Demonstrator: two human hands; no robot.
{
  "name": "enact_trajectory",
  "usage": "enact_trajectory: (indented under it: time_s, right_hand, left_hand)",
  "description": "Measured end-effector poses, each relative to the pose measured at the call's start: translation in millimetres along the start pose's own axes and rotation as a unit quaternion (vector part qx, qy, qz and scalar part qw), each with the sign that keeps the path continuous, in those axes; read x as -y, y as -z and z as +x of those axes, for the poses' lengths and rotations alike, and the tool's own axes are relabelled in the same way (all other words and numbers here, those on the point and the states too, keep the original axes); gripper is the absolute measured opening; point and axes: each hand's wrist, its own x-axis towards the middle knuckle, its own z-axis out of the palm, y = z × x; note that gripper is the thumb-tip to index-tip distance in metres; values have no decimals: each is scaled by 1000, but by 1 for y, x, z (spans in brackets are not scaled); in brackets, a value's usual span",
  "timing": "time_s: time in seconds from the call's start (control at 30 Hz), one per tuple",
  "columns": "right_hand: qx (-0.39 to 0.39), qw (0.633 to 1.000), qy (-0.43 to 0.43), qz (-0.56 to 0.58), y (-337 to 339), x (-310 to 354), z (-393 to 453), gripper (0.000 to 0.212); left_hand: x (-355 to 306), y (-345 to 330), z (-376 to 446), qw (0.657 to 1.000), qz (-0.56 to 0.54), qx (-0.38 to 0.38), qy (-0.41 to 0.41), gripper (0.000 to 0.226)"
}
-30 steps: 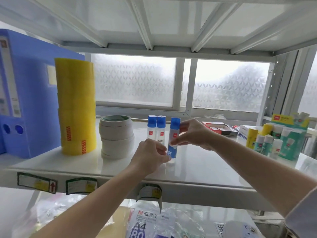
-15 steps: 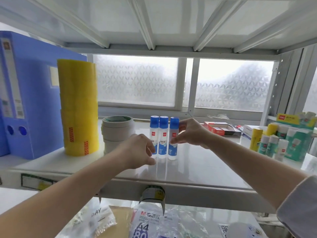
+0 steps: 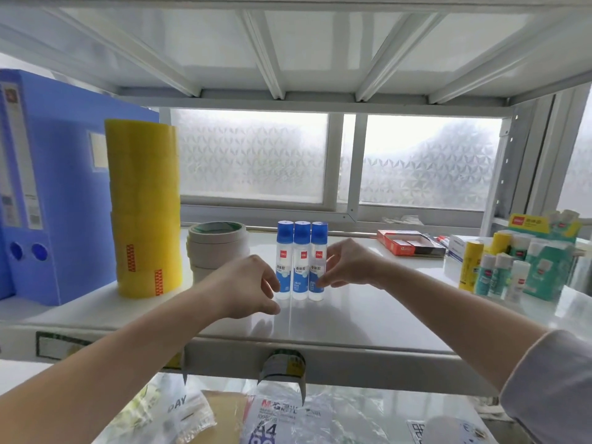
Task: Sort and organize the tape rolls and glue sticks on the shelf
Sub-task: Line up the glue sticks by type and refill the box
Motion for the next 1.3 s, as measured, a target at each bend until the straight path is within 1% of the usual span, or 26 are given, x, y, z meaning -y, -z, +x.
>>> enact_trajectory:
  time_s: [0.07,0.13,0.17,0.27,0.4,0.5,0.67,0.8,0.9,0.97,1.07,1.13,1.3]
  right_hand:
    - [27,998,-26,-44,4,0,-3,50]
    - [41,990,-31,-127,18,-1,-11,63]
    - [39,984,-25,-174,28,-1,-17,65]
    - [37,966,-32,-254,72,-2,-43,57]
    - [45,939,-89,-328,140,-11,-76,49]
    - [2,934,-136,-329,189,-26,-97,49]
    - [-84,914,-188,-350,245,-66,-106,42]
    - [-128,908,-180,-357,259,-103,-91,40]
    - [-150,903,-172,-363,261,-129,-69,38]
    - [-169,891,-177,-382,262,-147,-51,39]
    - [-176,872,-187,-417,262,-171,-30,43]
    - [-179,865,-186,-429,261,-183,-19,43]
    - [-185,856,-174,-451,256,-194,-3,32]
  left_hand:
    - [-3,0,0,1000,-2,3,-7,39]
    - [-13,0,-1,1000,-6,17,-25,38]
    - [-20,0,0,999,-11,27,-37,38]
    - [-48,-2,5,995,-15,61,-76,37]
    - [-98,-12,24,988,1,95,-125,40]
    - [-140,-23,47,983,1,94,-158,45]
    - [-199,-47,93,976,11,44,-214,62]
    - [-235,-67,130,972,-19,12,-232,64]
    - [-252,-84,158,971,-24,18,-239,58]
    - [-258,-92,174,971,-26,21,-237,52]
    - [-262,-103,189,973,-24,33,-229,41]
    - [-264,-108,192,973,-20,37,-225,39]
    - [-261,-109,193,970,-37,16,-239,36]
